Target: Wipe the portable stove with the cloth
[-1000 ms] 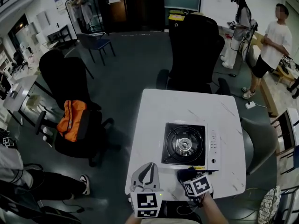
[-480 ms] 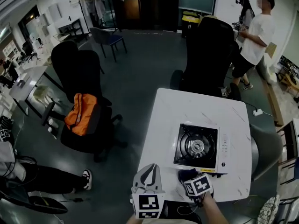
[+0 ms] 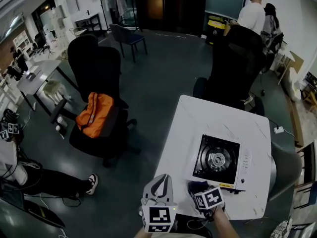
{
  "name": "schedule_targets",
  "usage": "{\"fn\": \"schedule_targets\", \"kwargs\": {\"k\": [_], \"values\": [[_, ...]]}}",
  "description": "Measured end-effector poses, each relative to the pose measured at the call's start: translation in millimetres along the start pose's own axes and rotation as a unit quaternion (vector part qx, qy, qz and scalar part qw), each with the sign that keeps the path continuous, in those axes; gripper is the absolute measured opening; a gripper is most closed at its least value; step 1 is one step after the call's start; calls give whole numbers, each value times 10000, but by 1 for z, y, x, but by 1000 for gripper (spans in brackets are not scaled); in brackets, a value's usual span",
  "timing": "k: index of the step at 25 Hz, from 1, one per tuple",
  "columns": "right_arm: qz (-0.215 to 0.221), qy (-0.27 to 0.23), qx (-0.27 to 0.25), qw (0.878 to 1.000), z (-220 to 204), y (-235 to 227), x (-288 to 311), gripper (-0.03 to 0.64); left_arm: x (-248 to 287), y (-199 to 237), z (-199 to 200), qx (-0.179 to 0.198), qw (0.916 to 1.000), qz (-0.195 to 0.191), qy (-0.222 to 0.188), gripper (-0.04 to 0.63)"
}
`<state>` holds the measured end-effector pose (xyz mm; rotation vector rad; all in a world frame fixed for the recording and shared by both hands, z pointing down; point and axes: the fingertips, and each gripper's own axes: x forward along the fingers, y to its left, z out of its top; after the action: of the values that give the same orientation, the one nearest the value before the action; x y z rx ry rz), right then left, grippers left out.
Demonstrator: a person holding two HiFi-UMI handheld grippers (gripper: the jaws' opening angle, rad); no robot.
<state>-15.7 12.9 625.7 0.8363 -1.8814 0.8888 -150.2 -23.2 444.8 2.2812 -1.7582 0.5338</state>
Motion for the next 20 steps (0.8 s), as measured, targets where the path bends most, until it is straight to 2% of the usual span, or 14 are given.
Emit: {"fn": "schedule_targets", "kwargs": {"k": [8, 20], "values": [[30, 45, -143, 9999, 10, 14, 8, 106, -10, 18, -10, -85, 9998, 151, 41, 21], [96, -137, -185, 9997, 22, 38, 12, 106, -17, 26, -17, -9, 10000, 56, 68, 21]]}}
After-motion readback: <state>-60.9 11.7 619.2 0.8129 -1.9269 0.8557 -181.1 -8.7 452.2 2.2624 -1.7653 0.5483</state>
